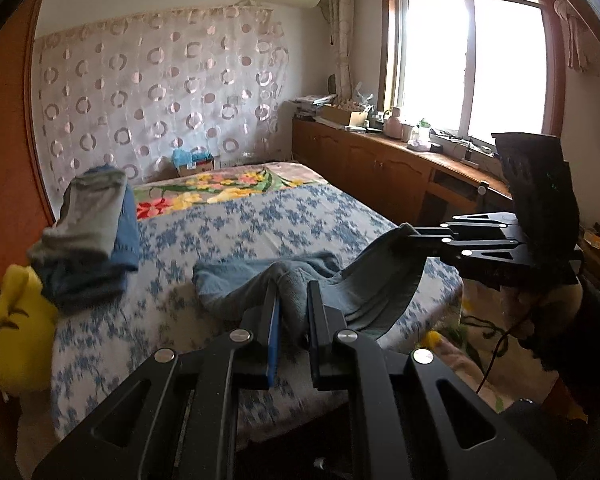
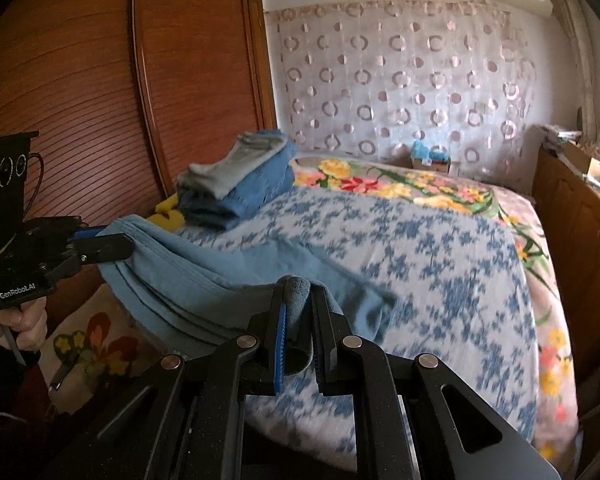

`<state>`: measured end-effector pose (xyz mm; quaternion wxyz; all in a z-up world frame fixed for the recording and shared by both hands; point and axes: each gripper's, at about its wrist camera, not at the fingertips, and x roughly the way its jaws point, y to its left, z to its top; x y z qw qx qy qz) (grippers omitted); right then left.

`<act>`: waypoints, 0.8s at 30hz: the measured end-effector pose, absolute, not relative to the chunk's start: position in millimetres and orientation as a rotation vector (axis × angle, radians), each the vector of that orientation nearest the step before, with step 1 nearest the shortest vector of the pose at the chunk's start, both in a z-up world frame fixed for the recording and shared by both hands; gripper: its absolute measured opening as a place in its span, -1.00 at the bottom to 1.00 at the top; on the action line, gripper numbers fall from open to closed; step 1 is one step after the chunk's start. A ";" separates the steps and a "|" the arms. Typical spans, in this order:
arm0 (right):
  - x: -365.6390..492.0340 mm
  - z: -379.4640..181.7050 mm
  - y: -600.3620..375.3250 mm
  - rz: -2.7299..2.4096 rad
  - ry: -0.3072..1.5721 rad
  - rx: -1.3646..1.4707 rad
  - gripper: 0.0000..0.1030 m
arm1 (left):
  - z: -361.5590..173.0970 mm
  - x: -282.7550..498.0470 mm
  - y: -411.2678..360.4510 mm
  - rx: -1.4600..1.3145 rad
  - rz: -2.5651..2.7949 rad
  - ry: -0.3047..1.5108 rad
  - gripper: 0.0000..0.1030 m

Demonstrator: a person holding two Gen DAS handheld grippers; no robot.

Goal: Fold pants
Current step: 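Lower the hem onto the waistband and open both tools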

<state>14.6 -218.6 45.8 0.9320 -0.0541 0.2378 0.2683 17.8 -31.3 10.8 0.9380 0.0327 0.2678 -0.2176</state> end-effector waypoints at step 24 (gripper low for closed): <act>15.3 30.5 -231.5 0.531 0.533 -0.047 -0.78 | -12.9 6.7 -34.0 0.011 -0.457 0.618 -0.75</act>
